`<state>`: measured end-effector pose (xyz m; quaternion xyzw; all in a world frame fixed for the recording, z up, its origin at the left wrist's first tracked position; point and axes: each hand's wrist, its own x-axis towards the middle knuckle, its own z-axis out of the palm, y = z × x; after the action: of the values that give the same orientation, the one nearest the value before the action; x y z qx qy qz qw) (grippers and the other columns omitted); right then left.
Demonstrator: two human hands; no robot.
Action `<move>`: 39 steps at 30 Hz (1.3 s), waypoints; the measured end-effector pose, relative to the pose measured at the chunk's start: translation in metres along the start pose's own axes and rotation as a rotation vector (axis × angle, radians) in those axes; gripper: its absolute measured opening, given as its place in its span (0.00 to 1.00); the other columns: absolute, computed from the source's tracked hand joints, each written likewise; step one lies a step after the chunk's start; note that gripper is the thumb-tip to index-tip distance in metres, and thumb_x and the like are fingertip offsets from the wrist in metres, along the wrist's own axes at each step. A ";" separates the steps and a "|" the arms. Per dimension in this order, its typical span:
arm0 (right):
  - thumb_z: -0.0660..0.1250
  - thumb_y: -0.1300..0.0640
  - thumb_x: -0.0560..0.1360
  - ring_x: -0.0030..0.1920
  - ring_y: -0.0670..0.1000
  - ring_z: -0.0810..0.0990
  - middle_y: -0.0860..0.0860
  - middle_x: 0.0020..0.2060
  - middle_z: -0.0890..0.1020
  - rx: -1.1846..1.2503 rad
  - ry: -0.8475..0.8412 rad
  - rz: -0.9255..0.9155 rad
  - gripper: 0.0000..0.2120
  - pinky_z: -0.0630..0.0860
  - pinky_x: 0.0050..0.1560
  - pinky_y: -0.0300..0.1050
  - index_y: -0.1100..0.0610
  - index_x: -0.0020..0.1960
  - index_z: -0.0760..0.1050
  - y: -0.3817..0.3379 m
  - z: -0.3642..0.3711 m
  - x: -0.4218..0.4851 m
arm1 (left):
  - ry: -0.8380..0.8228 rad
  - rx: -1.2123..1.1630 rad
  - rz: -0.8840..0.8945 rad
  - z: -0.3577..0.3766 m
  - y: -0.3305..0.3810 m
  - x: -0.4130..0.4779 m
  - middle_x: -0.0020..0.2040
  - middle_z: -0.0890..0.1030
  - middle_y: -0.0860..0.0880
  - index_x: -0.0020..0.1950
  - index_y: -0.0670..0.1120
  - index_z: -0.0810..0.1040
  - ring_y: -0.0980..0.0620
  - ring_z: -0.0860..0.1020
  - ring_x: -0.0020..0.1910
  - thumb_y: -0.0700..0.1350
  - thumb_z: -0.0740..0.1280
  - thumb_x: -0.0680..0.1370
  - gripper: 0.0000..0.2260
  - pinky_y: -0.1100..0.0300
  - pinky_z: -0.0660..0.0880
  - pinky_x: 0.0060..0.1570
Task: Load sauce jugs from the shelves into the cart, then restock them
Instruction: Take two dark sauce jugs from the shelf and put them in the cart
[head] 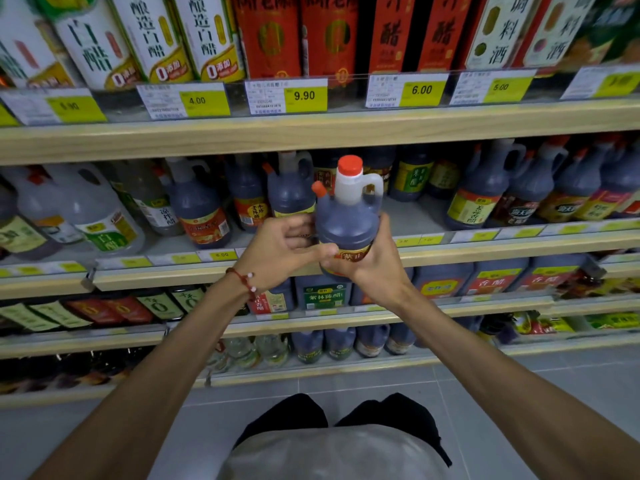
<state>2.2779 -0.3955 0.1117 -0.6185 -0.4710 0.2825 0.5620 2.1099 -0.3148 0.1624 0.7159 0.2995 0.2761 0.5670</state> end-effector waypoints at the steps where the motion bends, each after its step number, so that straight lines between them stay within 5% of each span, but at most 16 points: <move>1: 0.83 0.56 0.67 0.64 0.47 0.80 0.50 0.63 0.78 -0.016 -0.042 -0.001 0.38 0.79 0.63 0.56 0.52 0.66 0.61 0.002 -0.003 0.000 | 0.020 0.040 0.023 0.001 0.001 0.002 0.57 0.84 0.50 0.65 0.41 0.79 0.56 0.83 0.56 0.38 0.77 0.71 0.22 0.61 0.79 0.55; 4: 0.79 0.54 0.70 0.69 0.49 0.76 0.51 0.67 0.74 -0.088 -0.160 -0.026 0.38 0.78 0.67 0.57 0.54 0.69 0.57 0.004 -0.012 0.005 | 0.071 0.094 0.067 0.004 0.001 0.006 0.59 0.84 0.47 0.65 0.39 0.79 0.56 0.82 0.57 0.38 0.77 0.71 0.23 0.61 0.79 0.57; 6: 0.77 0.59 0.74 0.70 0.48 0.74 0.53 0.69 0.70 -0.147 -0.208 -0.080 0.38 0.78 0.67 0.48 0.57 0.73 0.55 0.003 -0.019 0.012 | 0.092 0.107 0.095 0.007 -0.001 0.006 0.59 0.84 0.49 0.65 0.39 0.78 0.57 0.82 0.58 0.38 0.77 0.71 0.22 0.63 0.78 0.57; 8: 0.77 0.61 0.75 0.69 0.45 0.69 0.54 0.70 0.65 -0.292 -0.126 -0.193 0.39 0.71 0.67 0.34 0.61 0.76 0.56 0.003 -0.023 0.019 | 0.149 0.114 0.115 0.014 -0.003 0.008 0.54 0.84 0.54 0.60 0.41 0.79 0.64 0.82 0.54 0.36 0.77 0.71 0.18 0.69 0.77 0.53; 13: 0.79 0.63 0.72 0.67 0.47 0.67 0.56 0.69 0.64 -0.429 0.152 -0.346 0.41 0.63 0.67 0.25 0.59 0.78 0.61 0.020 -0.019 0.036 | 0.253 0.100 0.168 0.033 -0.014 0.021 0.54 0.82 0.59 0.64 0.43 0.77 0.63 0.81 0.57 0.35 0.76 0.72 0.22 0.67 0.77 0.57; 19: 0.70 0.71 0.71 0.67 0.47 0.69 0.58 0.69 0.64 -0.363 0.174 -0.300 0.35 0.63 0.68 0.26 0.64 0.75 0.62 0.048 -0.008 0.063 | 0.293 0.158 0.226 0.040 -0.038 0.050 0.61 0.81 0.53 0.71 0.43 0.73 0.61 0.78 0.62 0.38 0.74 0.75 0.25 0.61 0.76 0.63; 23: 0.72 0.68 0.72 0.67 0.49 0.70 0.58 0.70 0.65 -0.321 0.157 -0.287 0.35 0.69 0.72 0.42 0.63 0.76 0.61 0.057 -0.005 0.077 | 0.322 0.122 0.177 0.042 -0.053 0.069 0.65 0.80 0.45 0.71 0.38 0.71 0.53 0.78 0.66 0.39 0.73 0.75 0.25 0.50 0.75 0.67; 28: 0.76 0.66 0.73 0.64 0.39 0.66 0.60 0.69 0.67 -0.325 0.133 -0.275 0.37 0.62 0.66 0.24 0.64 0.76 0.62 0.071 -0.009 0.099 | 0.370 0.078 0.129 0.047 -0.064 0.094 0.64 0.81 0.46 0.71 0.39 0.72 0.53 0.79 0.64 0.38 0.73 0.75 0.26 0.47 0.76 0.65; 31: 0.76 0.68 0.72 0.66 0.45 0.69 0.62 0.69 0.69 -0.352 0.112 -0.256 0.36 0.61 0.65 0.21 0.67 0.76 0.64 0.081 -0.010 0.109 | 0.400 0.046 0.085 0.052 -0.073 0.105 0.64 0.81 0.46 0.73 0.39 0.71 0.54 0.78 0.65 0.35 0.73 0.74 0.27 0.48 0.76 0.66; 34: 0.75 0.69 0.72 0.68 0.54 0.71 0.62 0.68 0.70 -0.393 0.099 -0.234 0.35 0.66 0.68 0.29 0.66 0.76 0.64 0.088 -0.009 0.118 | 0.408 0.015 0.046 0.057 -0.079 0.112 0.67 0.78 0.47 0.77 0.40 0.66 0.54 0.76 0.68 0.29 0.69 0.75 0.31 0.51 0.72 0.69; 37: 0.76 0.64 0.72 0.69 0.58 0.73 0.60 0.67 0.73 -0.378 0.084 -0.205 0.35 0.74 0.70 0.53 0.64 0.75 0.66 0.091 -0.009 0.129 | 0.374 0.019 0.015 0.058 -0.077 0.119 0.72 0.72 0.49 0.80 0.42 0.58 0.55 0.70 0.72 0.25 0.64 0.75 0.36 0.59 0.67 0.72; 39: 0.77 0.58 0.72 0.68 0.58 0.76 0.59 0.67 0.76 -0.356 0.077 -0.163 0.34 0.75 0.68 0.59 0.62 0.74 0.67 0.092 -0.010 0.135 | 0.336 0.032 -0.020 0.057 -0.077 0.124 0.74 0.70 0.51 0.82 0.44 0.54 0.57 0.67 0.73 0.29 0.63 0.74 0.38 0.62 0.65 0.72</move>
<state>2.3644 -0.2716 0.0491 -0.6783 -0.5403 0.1243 0.4822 2.2260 -0.2459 0.0825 0.6656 0.4013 0.3815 0.5004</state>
